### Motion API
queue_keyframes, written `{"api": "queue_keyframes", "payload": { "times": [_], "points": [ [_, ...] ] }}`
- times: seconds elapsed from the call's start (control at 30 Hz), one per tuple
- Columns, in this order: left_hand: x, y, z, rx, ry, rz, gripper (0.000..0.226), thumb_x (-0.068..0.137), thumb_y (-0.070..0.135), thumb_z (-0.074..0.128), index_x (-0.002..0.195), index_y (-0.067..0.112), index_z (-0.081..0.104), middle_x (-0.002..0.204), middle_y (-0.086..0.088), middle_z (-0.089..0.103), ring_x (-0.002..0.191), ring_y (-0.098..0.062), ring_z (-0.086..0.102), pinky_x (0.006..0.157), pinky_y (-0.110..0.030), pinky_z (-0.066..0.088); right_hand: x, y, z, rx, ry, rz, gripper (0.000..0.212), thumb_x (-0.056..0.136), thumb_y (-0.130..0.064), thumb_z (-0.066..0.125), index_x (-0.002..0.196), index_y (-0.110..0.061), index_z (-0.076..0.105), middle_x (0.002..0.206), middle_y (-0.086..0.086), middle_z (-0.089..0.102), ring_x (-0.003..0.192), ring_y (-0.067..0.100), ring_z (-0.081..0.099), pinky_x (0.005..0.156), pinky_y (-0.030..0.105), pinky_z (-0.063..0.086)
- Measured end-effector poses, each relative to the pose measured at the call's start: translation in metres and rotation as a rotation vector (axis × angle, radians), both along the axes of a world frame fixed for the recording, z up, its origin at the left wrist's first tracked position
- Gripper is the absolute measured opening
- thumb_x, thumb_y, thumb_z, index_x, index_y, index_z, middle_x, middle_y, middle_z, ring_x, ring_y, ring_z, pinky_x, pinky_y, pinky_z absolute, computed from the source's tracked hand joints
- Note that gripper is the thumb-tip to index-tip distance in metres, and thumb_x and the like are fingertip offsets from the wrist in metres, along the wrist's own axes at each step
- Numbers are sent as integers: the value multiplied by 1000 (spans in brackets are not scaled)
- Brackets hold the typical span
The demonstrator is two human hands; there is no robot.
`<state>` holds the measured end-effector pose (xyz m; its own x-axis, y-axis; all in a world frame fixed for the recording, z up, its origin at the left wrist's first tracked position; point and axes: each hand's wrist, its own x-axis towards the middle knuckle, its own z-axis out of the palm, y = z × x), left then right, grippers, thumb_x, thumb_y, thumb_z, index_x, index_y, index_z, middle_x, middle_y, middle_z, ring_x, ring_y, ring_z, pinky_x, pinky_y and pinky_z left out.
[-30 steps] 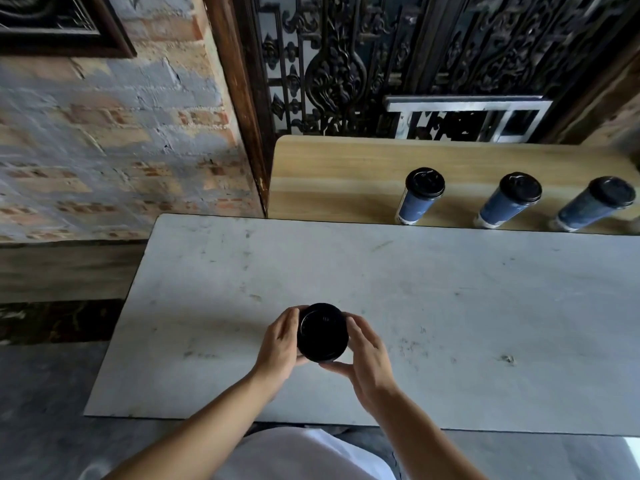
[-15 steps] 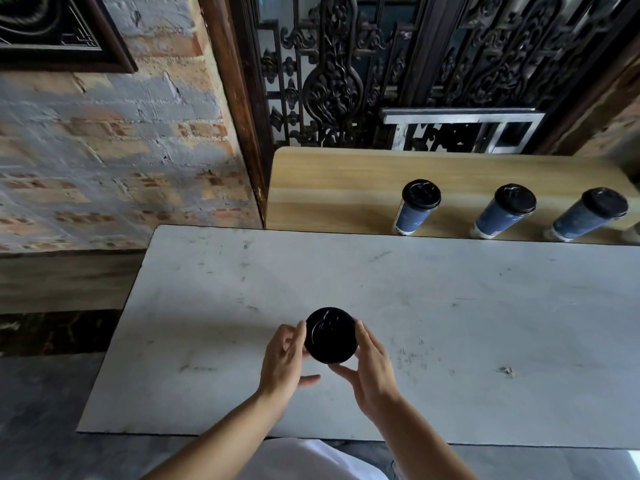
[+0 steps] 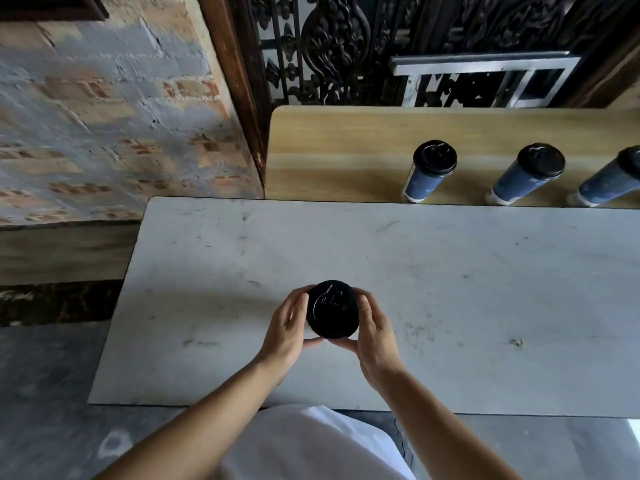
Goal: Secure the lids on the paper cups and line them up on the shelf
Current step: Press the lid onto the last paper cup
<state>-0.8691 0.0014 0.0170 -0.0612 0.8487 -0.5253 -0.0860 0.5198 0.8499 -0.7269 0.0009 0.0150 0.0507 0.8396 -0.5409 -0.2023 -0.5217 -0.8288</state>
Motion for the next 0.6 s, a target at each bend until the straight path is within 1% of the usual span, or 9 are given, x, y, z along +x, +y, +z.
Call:
{"api": "queue_keyframes", "payload": {
  "times": [0.13, 0.2, 0.37, 0.47, 0.53, 0.6],
  "points": [
    [0, 0, -4, 15, 6, 1, 30, 108, 29, 36, 123, 19, 60, 120, 6, 66, 115, -4, 62, 81, -46, 62, -3, 0, 0, 18, -29, -11, 31, 109, -28, 36, 117, -17, 63, 120, 8, 65, 114, 16, 63, 78, 51, 63],
    [1, 0, -4, 28, 10, 8, 30, 108, 29, 35, 123, 20, 59, 122, 5, 65, 116, -5, 61, 81, -45, 63, -3, -1, 0, 22, -27, -18, 31, 109, -28, 36, 118, -15, 63, 120, 8, 64, 114, 17, 63, 77, 50, 63],
    [7, -2, -1, 68, 18, 19, 29, 109, 26, 30, 117, 21, 58, 119, 3, 64, 104, 4, 63, 70, -32, 62, -1, -1, 2, 6, -26, -5, 33, 108, -33, 37, 117, -19, 65, 123, 7, 64, 118, 19, 62, 78, 50, 63],
    [6, -4, 1, 67, 24, 15, 29, 109, 25, 29, 116, 19, 57, 117, 5, 63, 98, 10, 63, 69, -29, 62, 2, 1, 8, -49, 14, 2, 32, 107, -35, 40, 117, -20, 67, 120, 3, 66, 118, 20, 62, 80, 50, 63],
    [4, -6, 2, 55, 16, 4, 29, 109, 27, 31, 118, 18, 57, 118, 9, 63, 102, 11, 61, 71, -30, 62, 5, 3, 10, -96, 49, 1, 29, 106, -35, 44, 120, -19, 65, 122, 4, 65, 117, 22, 62, 81, 52, 62],
    [2, -8, 3, 37, 1, 12, 28, 108, 29, 35, 118, 18, 58, 118, 11, 63, 108, 8, 60, 78, -37, 63, 8, 3, 10, -124, 83, -1, 29, 106, -34, 47, 120, -18, 66, 124, 8, 65, 120, 24, 61, 82, 52, 61]
  ]
}}
